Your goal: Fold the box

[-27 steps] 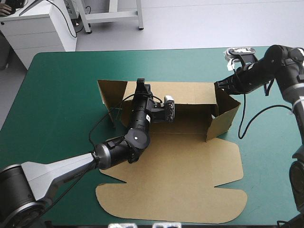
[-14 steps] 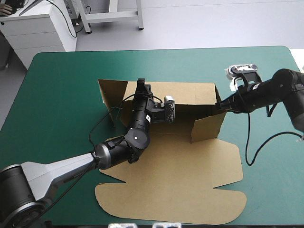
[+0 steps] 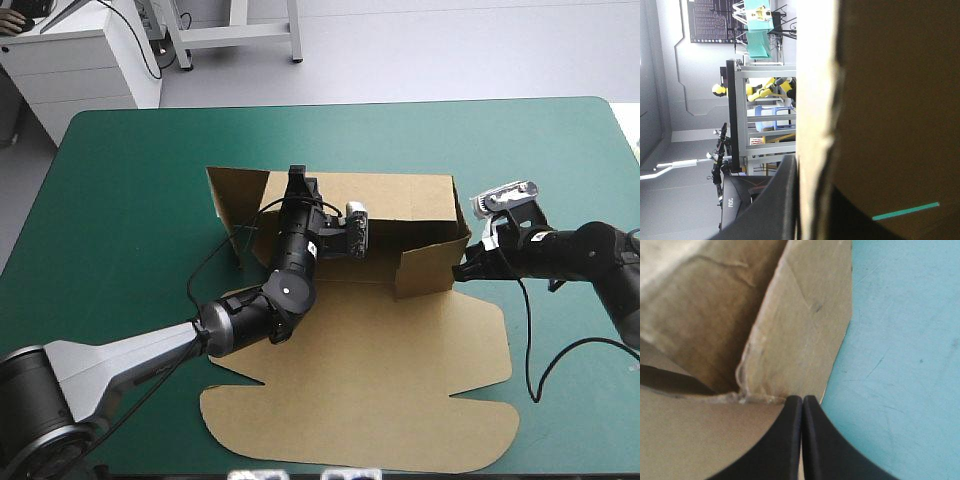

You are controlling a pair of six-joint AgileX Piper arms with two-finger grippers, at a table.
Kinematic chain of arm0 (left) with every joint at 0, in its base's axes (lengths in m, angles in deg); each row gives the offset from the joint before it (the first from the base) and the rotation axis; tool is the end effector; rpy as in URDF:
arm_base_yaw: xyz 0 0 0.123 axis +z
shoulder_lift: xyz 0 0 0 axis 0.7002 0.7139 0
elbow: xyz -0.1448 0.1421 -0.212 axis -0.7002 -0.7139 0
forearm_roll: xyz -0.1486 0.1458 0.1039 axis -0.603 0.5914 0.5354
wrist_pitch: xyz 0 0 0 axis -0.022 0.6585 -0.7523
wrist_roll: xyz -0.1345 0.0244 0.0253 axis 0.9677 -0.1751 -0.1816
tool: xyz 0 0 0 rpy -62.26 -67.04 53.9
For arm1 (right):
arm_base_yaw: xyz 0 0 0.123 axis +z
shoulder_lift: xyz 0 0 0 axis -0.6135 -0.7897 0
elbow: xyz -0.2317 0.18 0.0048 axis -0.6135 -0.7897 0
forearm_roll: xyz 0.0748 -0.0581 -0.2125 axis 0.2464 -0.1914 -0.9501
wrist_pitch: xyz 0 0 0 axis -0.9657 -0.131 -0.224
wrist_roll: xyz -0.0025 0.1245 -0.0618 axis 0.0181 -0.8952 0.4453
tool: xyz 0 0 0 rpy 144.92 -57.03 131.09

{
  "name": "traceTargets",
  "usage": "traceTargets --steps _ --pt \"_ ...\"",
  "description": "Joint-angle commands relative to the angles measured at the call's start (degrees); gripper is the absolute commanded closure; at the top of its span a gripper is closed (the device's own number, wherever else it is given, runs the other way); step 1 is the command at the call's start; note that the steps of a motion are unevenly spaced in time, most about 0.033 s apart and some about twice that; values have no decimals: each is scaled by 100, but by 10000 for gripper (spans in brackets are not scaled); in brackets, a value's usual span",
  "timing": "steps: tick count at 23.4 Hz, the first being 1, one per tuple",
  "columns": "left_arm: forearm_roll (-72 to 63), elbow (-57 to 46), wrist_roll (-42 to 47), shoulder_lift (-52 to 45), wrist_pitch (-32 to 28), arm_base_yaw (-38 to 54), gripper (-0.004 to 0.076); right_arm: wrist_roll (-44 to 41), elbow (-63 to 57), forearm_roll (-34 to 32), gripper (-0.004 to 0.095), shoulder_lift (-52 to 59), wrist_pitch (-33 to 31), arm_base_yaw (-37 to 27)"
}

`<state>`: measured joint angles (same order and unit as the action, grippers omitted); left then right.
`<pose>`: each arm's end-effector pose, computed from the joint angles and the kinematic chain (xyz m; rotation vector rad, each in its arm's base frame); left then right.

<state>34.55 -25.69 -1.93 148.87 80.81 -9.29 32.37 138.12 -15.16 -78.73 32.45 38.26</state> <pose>0.2988 -0.2497 0.2902 1.4415 1.2890 0.9225 0.2593 0.0506 0.2832 -0.4730 2.3705 0.3261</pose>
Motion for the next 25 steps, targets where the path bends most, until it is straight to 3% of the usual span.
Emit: traceTargets --steps 1,3,5,9,12,15,21,25 --pt "265 139 94 -284 183 -34 732 582 -32 421 925 156 285 -30" --pt "265 139 94 -284 183 -34 732 788 -32 456 896 156 105 -30" --pt "254 139 94 -284 183 -34 732 943 -32 456 796 156 26 -30" --pt "254 139 94 -284 183 -34 732 997 -32 376 502 156 -101 -30" --pt "254 139 94 -284 171 -34 732 892 -32 -120 234 156 159 -30" --pt "254 139 94 -284 171 -34 732 913 -32 -91 197 62 393 -30" --pt "265 139 94 -284 171 -34 732 1493 -35 897 197 -358 -3 124" --pt "265 139 94 -284 171 -34 732 1504 -252 1138 197 -297 457 256"
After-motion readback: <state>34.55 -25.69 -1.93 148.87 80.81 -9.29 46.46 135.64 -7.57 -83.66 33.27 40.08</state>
